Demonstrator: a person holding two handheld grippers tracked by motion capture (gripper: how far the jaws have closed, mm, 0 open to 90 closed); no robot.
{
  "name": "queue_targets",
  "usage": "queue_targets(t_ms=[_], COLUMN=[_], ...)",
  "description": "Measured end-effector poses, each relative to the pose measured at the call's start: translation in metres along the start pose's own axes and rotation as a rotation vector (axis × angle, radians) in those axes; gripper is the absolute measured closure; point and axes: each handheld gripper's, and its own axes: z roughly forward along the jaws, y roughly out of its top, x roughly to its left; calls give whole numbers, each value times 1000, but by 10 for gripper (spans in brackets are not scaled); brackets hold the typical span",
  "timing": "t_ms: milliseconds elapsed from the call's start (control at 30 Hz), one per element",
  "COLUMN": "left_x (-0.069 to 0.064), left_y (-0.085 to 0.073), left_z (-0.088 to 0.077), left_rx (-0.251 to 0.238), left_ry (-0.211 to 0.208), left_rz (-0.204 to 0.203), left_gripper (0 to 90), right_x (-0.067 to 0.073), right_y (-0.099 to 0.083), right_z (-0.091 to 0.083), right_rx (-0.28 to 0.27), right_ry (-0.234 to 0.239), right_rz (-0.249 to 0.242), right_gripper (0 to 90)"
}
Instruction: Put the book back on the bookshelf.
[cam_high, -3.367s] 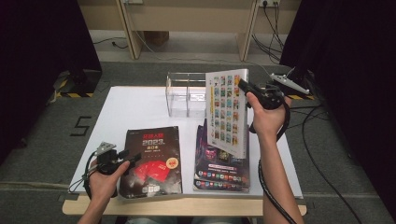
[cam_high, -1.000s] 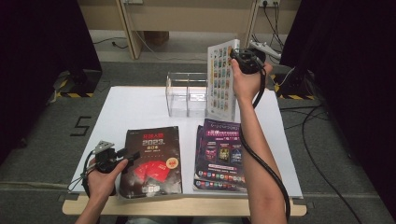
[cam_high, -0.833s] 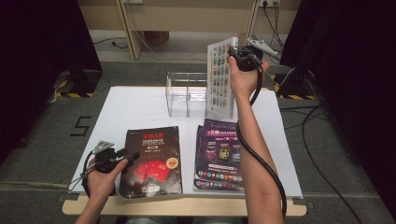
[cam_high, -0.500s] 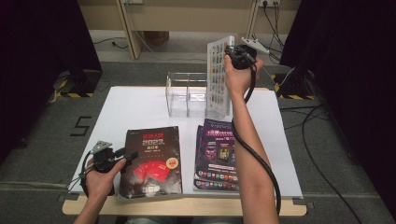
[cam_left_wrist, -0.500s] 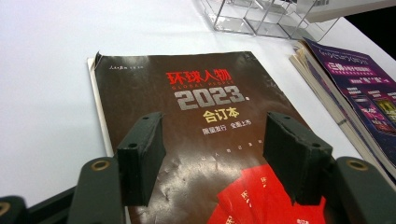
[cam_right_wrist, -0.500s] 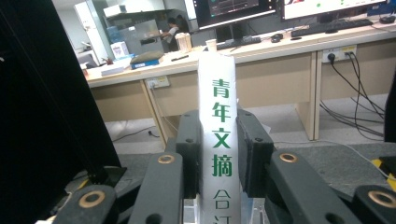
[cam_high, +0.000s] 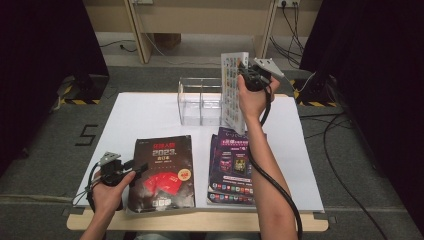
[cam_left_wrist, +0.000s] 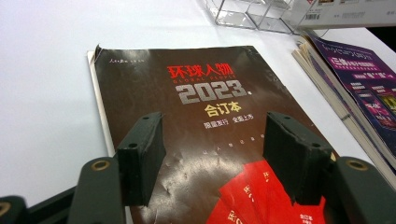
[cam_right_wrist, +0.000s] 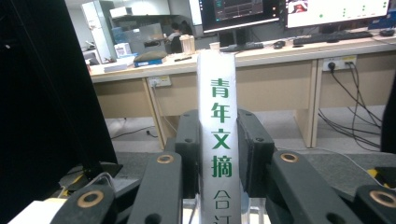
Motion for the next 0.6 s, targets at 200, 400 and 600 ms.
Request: queue_targets(t_ms=[200,400,600], left_x=[-2,-4,-5], left_y=[-1,-1,-1], left_z=[-1,0,-2], left_rx=[0,2,-2], left_ry=[1,0,-2], left_rz=[5,10,12], left_gripper=[377,377,377], right_x=[-7,-14,-20], right_y=[-12,-19,-22], right_z=[-26,-44,-57], right_rx=[0,12,44], right_ry=[-4,6,21], right_rz=[1,9,20], right_gripper=[733,733,719])
